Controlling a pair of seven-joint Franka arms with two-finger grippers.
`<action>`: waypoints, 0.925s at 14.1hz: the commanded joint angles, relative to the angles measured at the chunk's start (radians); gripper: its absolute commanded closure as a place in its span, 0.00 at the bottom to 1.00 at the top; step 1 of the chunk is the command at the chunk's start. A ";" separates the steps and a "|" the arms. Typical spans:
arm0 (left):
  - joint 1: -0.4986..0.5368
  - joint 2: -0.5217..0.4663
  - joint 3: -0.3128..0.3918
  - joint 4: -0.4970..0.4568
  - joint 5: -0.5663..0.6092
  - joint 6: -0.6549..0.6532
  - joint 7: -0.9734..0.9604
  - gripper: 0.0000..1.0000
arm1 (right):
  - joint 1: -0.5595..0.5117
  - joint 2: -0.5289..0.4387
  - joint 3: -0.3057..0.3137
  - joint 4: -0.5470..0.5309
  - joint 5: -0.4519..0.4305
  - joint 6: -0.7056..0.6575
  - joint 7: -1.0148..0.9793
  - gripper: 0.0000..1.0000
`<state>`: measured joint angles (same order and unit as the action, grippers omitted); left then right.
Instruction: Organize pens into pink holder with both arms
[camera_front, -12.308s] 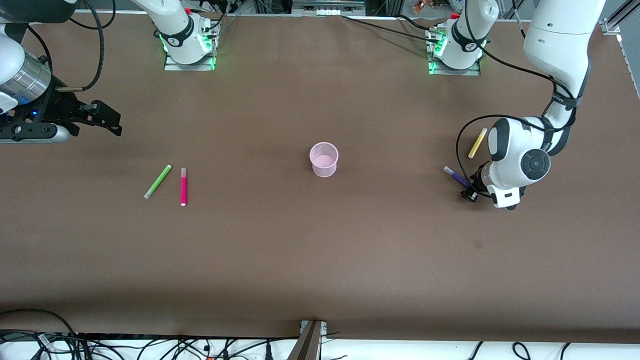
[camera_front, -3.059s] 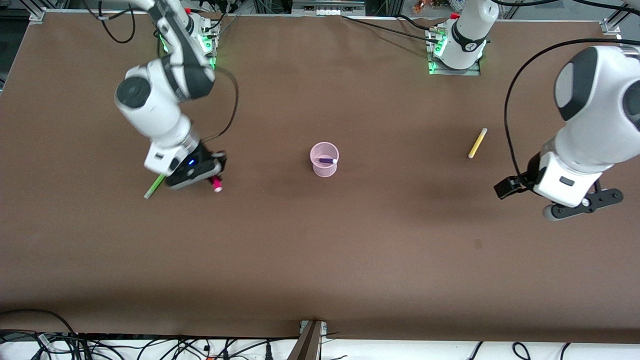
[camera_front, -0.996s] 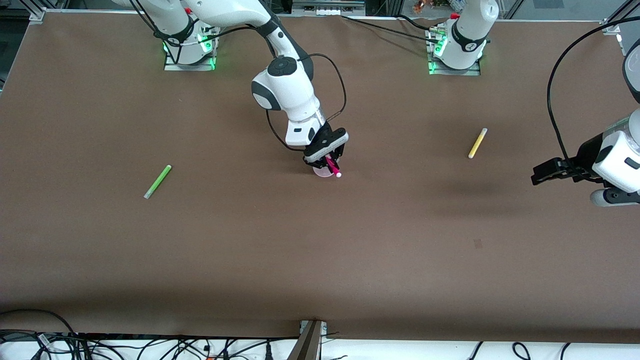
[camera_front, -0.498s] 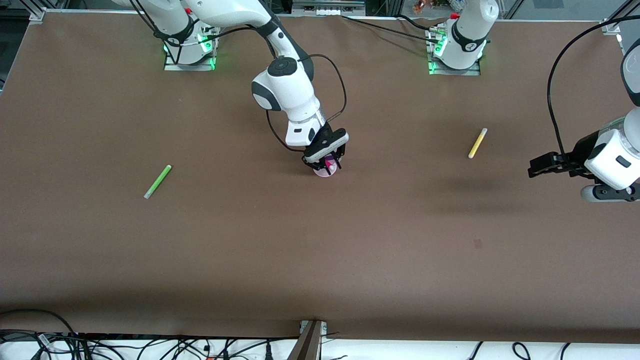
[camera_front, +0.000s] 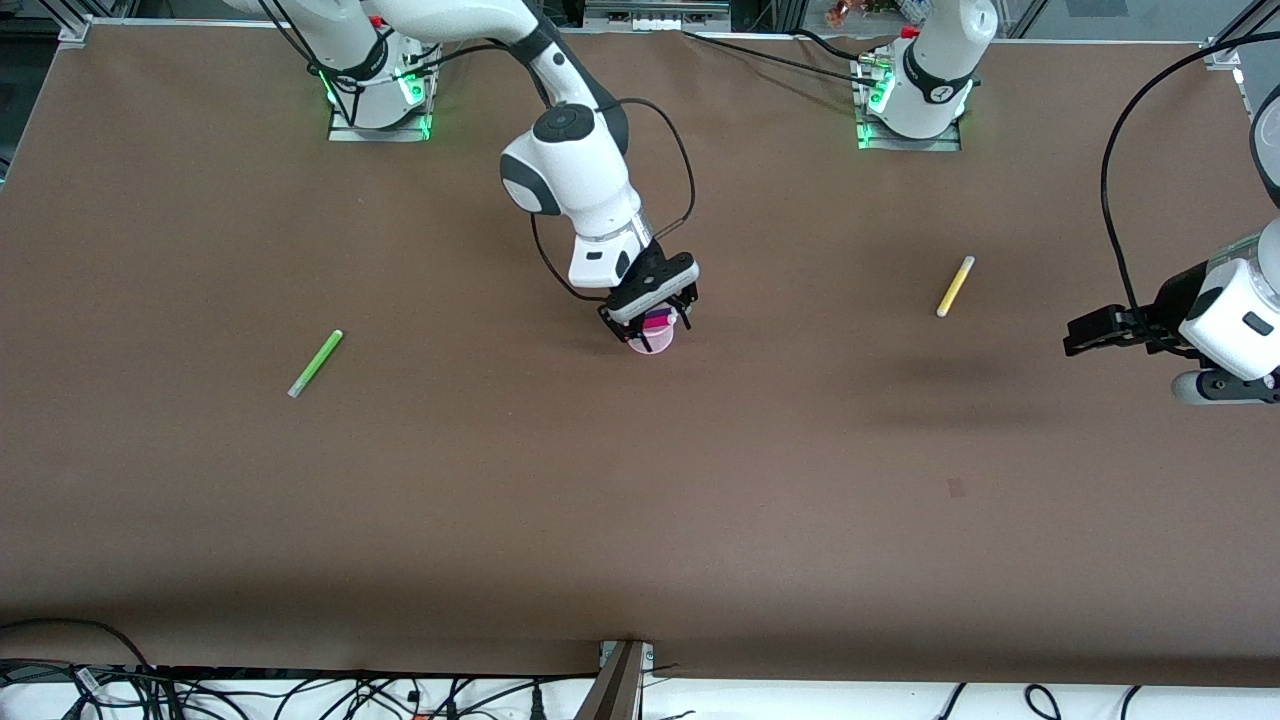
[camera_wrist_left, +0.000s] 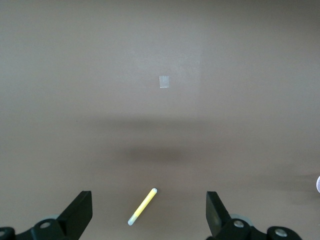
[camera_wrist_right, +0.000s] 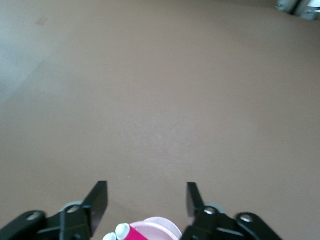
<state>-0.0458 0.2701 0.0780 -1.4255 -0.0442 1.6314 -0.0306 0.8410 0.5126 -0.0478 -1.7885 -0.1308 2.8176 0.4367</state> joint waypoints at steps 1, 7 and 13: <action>0.003 -0.017 0.011 -0.004 -0.005 0.002 0.026 0.00 | 0.012 -0.141 -0.030 -0.019 -0.015 -0.212 0.066 0.00; 0.023 -0.029 0.009 -0.001 -0.002 -0.004 0.026 0.00 | 0.007 -0.319 -0.237 -0.009 0.062 -0.590 0.047 0.00; 0.024 -0.049 0.000 -0.016 0.013 -0.013 0.037 0.00 | 0.007 -0.492 -0.443 -0.017 0.191 -0.897 -0.189 0.00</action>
<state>-0.0248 0.2415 0.0846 -1.4223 -0.0439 1.6263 -0.0258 0.8381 0.0907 -0.4299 -1.7806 0.0325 1.9904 0.3233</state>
